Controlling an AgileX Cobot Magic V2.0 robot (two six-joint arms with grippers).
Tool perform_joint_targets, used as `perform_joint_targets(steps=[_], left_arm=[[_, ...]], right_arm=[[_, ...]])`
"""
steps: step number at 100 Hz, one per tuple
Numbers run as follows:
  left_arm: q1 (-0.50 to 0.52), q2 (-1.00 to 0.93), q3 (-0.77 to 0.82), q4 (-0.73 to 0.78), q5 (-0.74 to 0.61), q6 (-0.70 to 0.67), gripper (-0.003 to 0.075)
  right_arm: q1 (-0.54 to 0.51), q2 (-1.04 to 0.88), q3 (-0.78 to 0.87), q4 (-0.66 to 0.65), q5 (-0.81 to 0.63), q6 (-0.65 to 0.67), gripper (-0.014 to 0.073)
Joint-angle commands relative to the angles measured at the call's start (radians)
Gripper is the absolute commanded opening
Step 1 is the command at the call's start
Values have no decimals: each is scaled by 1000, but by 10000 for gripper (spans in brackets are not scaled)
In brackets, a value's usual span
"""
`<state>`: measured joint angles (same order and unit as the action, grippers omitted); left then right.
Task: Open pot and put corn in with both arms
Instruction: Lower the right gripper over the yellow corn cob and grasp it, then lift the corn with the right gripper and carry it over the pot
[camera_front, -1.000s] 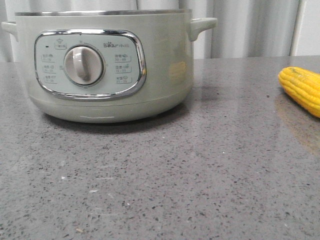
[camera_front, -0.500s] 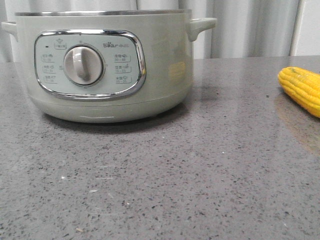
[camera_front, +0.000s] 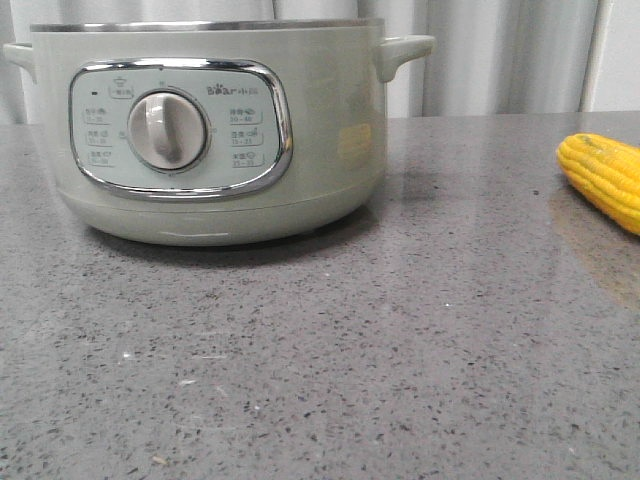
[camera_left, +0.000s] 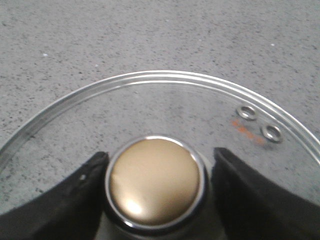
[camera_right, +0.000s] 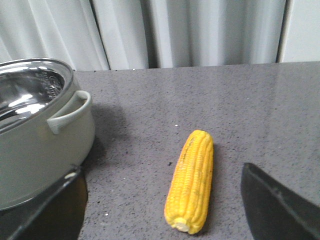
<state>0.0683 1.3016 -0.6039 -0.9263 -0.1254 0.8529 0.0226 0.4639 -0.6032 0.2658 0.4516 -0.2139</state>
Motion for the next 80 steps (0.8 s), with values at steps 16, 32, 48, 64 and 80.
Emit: perform_joint_targets(steps=[16,32,48,64,80], left_arm=[[-1,-154,-72,-17,-8,7,571],[-1,-284,-99,-17,21,7,566],[-4,-436,-99,-46,75,7,566],[-50,-599,-99,-61,169,7,566],[-85,-715,-99,-61,242,7,564]], right_arm=[[24,192,-123,23,49,-7,519],[24,395,-206,-7,58,-7,519],[-11,638,-297,-58,38,-7,519],[-36,836,-399,-58,36,-7,519],[-36,969,-472,-58,54,-7,519]])
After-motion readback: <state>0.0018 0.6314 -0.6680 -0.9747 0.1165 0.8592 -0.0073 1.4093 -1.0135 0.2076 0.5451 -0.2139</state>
